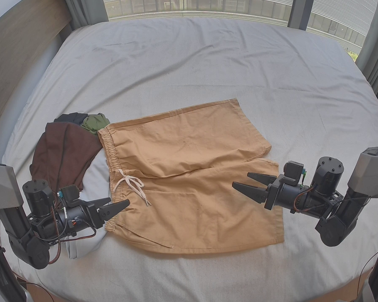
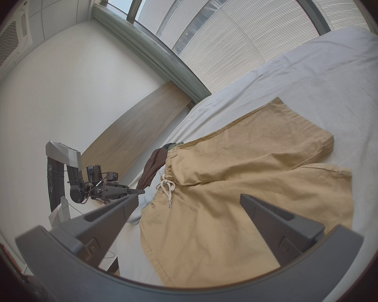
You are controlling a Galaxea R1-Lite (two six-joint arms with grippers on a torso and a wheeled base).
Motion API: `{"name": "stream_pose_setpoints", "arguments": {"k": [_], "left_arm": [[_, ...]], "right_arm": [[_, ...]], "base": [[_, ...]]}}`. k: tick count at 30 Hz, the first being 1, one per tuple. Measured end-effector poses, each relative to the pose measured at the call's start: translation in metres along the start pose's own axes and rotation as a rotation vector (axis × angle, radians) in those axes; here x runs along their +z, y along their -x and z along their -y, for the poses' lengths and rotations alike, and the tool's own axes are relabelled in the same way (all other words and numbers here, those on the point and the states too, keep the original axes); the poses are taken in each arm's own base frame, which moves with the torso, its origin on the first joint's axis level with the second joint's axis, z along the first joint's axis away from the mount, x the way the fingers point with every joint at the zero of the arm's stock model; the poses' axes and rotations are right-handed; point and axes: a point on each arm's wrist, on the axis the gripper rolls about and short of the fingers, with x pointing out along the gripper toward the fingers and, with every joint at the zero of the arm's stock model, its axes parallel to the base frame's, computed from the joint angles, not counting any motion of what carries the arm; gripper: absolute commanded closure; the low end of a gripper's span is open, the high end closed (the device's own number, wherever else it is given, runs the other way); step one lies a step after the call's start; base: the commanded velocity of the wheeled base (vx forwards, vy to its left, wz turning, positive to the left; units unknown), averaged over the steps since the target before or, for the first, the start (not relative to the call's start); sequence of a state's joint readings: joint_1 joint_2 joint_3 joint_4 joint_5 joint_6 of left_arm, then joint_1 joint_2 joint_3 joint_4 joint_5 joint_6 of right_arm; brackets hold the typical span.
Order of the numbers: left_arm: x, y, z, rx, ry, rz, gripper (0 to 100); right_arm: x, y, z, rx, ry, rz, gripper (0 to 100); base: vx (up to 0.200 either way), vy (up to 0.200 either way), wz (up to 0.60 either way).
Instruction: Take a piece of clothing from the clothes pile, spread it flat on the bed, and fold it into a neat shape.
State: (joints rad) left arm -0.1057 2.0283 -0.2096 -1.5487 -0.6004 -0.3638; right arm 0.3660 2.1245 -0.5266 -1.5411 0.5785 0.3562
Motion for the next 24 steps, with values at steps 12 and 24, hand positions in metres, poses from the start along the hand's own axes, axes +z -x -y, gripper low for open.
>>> {"name": "stream_pose_setpoints", "arguments": {"k": [12,24], "left_arm": [[-0.018,0.014,-0.004,0.049,0.067,-0.069,0],[-0.037,0.018,-0.022,0.119,0.086,-0.140,0]], "right_arm": [[-0.003,0.000,-0.004,0.007,0.000,-0.012,0],[-0.003,0.000,-0.003,0.005,0.012,-0.013,0]], "base": [[0.000,0.000,0.00],[0.000,0.000,0.00]]}}
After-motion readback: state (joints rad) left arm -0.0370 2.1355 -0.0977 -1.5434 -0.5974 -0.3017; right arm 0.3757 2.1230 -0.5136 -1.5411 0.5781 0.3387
